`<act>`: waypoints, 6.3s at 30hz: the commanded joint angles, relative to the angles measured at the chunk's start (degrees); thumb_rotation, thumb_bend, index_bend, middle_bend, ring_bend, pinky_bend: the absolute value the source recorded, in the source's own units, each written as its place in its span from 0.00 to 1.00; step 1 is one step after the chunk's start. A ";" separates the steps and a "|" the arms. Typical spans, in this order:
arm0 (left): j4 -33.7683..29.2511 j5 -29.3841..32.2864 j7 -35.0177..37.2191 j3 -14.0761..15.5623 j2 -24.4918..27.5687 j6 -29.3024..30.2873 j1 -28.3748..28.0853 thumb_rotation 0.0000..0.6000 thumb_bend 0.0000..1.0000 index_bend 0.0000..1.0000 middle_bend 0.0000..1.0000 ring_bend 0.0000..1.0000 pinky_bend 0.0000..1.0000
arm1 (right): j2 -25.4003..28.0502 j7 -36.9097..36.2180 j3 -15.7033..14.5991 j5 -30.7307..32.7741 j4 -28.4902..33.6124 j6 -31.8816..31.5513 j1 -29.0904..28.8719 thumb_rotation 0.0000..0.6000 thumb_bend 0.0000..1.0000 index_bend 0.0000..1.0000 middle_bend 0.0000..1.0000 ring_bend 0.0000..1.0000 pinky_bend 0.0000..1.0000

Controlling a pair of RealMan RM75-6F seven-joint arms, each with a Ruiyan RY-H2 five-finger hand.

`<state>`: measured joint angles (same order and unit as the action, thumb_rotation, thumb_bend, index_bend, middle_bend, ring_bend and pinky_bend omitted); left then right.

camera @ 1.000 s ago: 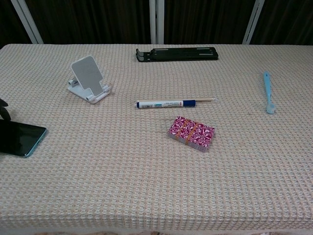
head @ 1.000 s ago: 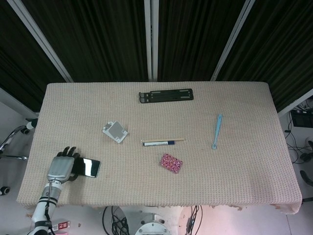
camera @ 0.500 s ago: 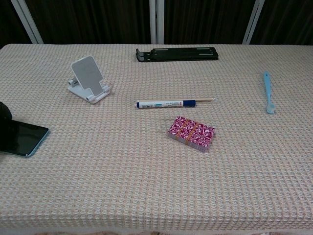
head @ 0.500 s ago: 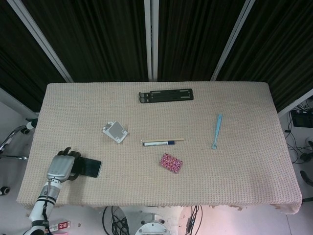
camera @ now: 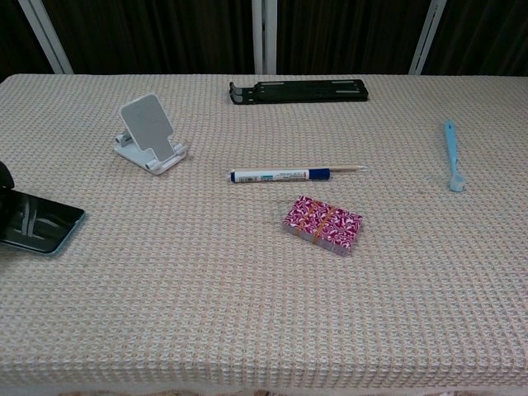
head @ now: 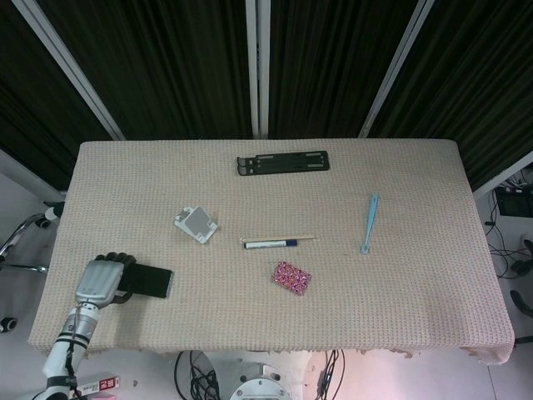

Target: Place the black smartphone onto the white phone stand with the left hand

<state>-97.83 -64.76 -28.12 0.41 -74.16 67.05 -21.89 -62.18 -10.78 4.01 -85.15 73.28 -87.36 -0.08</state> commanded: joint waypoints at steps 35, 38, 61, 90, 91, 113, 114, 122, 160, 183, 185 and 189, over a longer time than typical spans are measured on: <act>6.55 -27.19 -24.98 -10.36 3.54 13.67 -12.34 1.00 0.38 0.56 0.59 0.42 0.31 | -0.85 -1.41 0.32 0.99 -1.22 -1.35 1.42 1.00 0.18 0.00 0.00 0.00 0.00; 13.04 -31.53 -27.63 -8.98 0.26 13.47 -13.64 1.00 0.38 0.56 0.59 0.42 0.30 | -0.99 -1.42 0.26 1.07 -1.44 -1.34 1.58 1.00 0.18 0.00 0.00 0.00 0.00; 3.96 -12.51 -50.36 -11.41 -5.56 -3.21 -17.49 1.00 0.38 0.56 0.59 0.41 0.30 | -2.37 -3.50 0.22 1.77 -4.08 -0.40 2.16 1.00 0.18 0.00 0.00 0.00 0.00; 6.01 0.28 -59.82 -8.92 -11.94 -1.84 -23.51 1.00 0.38 0.56 0.60 0.41 0.30 | -4.32 -8.77 0.62 2.89 -9.96 0.54 3.06 1.00 0.18 0.00 0.00 0.00 0.00; 5.89 0.98 -59.89 -8.97 -12.08 -1.82 -23.76 1.00 0.38 0.56 0.60 0.41 0.30 | -4.29 -8.87 0.66 2.88 -10.00 0.49 3.08 1.00 0.18 0.00 0.00 0.00 0.00; 8.36 3.78 -59.77 -5.92 -12.12 -1.01 -27.61 1.00 0.38 0.56 0.60 0.41 0.30 | -3.57 -8.24 0.61 2.28 -9.15 0.65 2.92 1.00 0.18 0.00 0.00 0.00 0.00; 8.37 3.80 -59.69 -5.71 -12.05 -0.81 -27.63 1.00 0.38 0.56 0.60 0.41 0.30 | -3.58 -8.15 0.62 2.28 -9.06 0.65 2.92 1.00 0.18 0.00 0.00 0.00 0.00; 9.28 2.71 -58.43 -4.28 -12.54 0.07 -27.79 1.00 0.38 0.56 0.60 0.42 0.30 | -3.47 -7.26 0.61 2.11 -8.49 0.66 2.77 1.00 0.18 0.00 0.00 0.00 0.00; 11.94 -0.06 -54.41 -1.39 -12.45 -2.53 -28.84 1.00 0.37 0.22 0.24 0.18 0.28 | -3.28 -6.51 0.62 2.85 -8.28 2.10 2.53 1.00 0.19 0.00 0.00 0.00 0.00; 9.95 2.42 -53.82 -1.56 -10.77 -2.92 -28.89 1.00 0.33 0.05 0.06 0.08 0.25 | -2.28 -5.12 0.62 3.14 -6.35 2.32 2.61 1.00 0.19 0.00 0.00 0.00 0.00; 9.41 2.81 -53.91 -1.52 -10.48 -2.75 -28.82 1.00 0.31 0.04 0.06 0.08 0.23 | -2.22 -5.06 0.57 3.16 -6.25 2.43 2.62 1.00 0.19 0.00 0.00 0.00 0.00; 8.54 2.93 -53.69 -1.59 -10.02 -2.42 -28.89 1.00 0.26 0.02 0.04 0.07 0.22 | -2.20 -4.99 0.56 3.15 -6.16 2.31 2.69 1.00 0.19 0.00 0.00 0.00 0.00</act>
<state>-89.18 -61.85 -81.89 -1.19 -84.28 64.59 -50.77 -64.38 -15.77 4.57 -82.00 67.12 -85.06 2.61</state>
